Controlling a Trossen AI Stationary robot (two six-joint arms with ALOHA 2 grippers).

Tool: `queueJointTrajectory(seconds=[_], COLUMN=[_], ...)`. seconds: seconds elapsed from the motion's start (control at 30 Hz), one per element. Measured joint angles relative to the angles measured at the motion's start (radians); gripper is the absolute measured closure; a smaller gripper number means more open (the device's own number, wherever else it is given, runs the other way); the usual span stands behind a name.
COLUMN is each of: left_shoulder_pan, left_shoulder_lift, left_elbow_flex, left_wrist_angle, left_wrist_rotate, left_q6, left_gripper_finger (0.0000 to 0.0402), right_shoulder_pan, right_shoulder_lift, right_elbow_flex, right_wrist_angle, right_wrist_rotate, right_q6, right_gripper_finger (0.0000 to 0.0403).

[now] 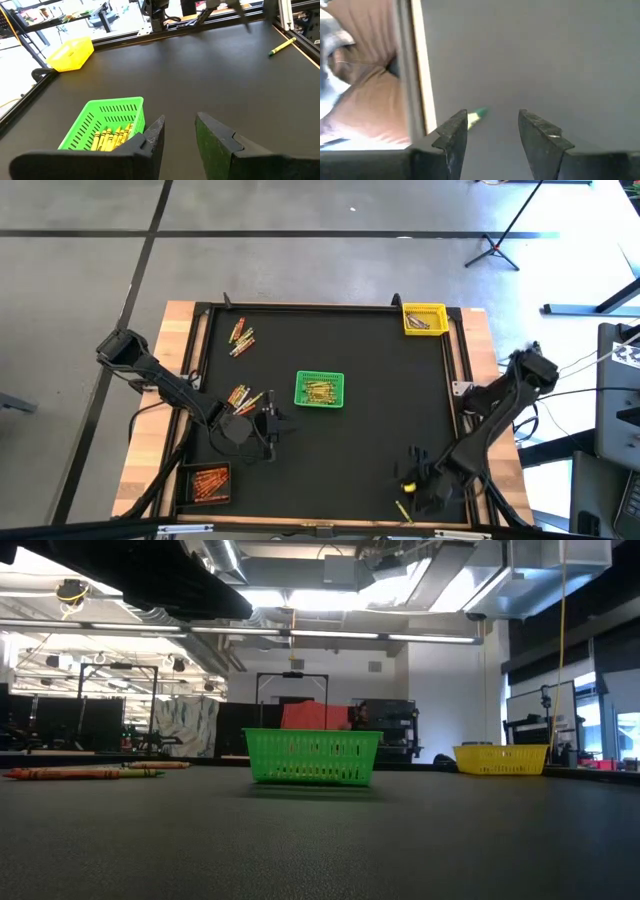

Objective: Sort crayons
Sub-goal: Put the green crayon into the green bin

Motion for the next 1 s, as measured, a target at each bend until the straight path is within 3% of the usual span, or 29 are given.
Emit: queueJointTrajectory(seconds=[0.43, 0.73, 1.0], left_shoulder_pan=[-0.002, -0.002, -0.002], left_shoulder_lift=[0.0, 0.0, 0.0], left_elbow_flex=[0.0, 0.0, 0.0], left_wrist_angle=[0.0, 0.0, 0.0], left_wrist_rotate=[0.0, 0.0, 0.0], left_q6=[-0.032, -0.031, -0.031], left_gripper_finger=[0.0306, 0.0306, 0.0306], right_shoulder_pan=[0.099, 0.099, 0.1], right_shoulder_lift=[0.357, 0.437, 0.438], right_elbow_flex=[0.337, 0.37, 0.364], right_wrist_angle=[-0.189, -0.289, -0.293], right_wrist_rotate=[-0.07, -0.07, -0.044], right_q6=[0.166, 0.216, 0.172], right_gripper_finger=[0.0228, 0.0232, 0.0333])
